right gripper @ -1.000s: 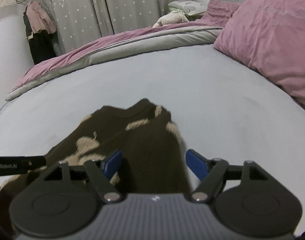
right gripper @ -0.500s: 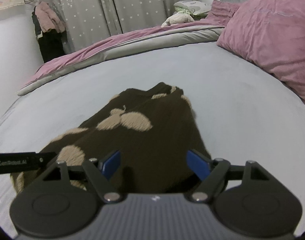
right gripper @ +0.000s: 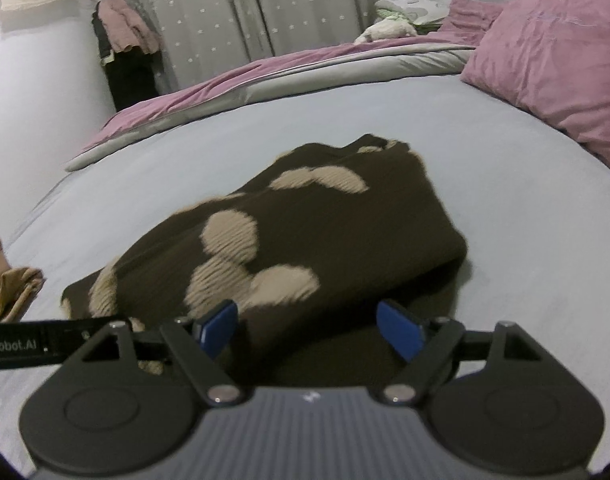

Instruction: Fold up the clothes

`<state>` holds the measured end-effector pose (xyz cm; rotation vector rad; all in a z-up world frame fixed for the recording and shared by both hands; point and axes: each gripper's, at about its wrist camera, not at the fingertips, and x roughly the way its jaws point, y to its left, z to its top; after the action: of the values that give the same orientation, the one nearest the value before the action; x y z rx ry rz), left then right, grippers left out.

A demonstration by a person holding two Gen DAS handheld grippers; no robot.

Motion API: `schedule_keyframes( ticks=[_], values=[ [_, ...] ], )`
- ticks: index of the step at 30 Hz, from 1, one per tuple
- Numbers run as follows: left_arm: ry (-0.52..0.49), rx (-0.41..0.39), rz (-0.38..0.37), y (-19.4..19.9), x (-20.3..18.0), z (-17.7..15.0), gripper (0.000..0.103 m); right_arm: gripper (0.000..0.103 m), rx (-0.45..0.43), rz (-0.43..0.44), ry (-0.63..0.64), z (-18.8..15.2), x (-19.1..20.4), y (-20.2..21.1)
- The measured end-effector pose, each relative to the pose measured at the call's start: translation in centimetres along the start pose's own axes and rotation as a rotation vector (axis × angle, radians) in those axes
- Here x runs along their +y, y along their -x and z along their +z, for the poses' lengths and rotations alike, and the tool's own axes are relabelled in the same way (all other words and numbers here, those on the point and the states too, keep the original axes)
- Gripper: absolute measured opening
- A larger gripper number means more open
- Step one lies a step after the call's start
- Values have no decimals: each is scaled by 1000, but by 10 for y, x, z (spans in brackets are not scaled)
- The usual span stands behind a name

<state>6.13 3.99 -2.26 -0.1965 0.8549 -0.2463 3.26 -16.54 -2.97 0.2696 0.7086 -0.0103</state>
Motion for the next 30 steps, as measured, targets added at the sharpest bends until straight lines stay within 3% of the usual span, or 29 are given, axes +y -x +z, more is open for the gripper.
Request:
schedule_keyframes(
  ticks=[8,11,13,18,22,25,27,30],
  values=[
    [84,-21,-55,-1,42,-28,63,81,38,98,-23,-22,19,5],
    [117,32,-42,-8,53,-28,62,82,69,153,-56,-30,22,5],
    [112,13,-61,-6,57,-26,62,82,97,194,-78,-35,25,2],
    [100,37,-3,-11,62,-30,62,81,153,269,-114,-43,36,-8],
    [73,45,1,-12,60,-33,62,79,165,296,-89,-44,50,-13],
    [69,49,14,-11,63,-37,62,74,151,289,-57,-45,59,-15],
    [79,52,13,-11,65,-38,62,66,145,289,-57,-46,62,-17],
    [100,51,4,-9,67,-39,62,36,138,295,-68,-46,64,-19]
  ],
)
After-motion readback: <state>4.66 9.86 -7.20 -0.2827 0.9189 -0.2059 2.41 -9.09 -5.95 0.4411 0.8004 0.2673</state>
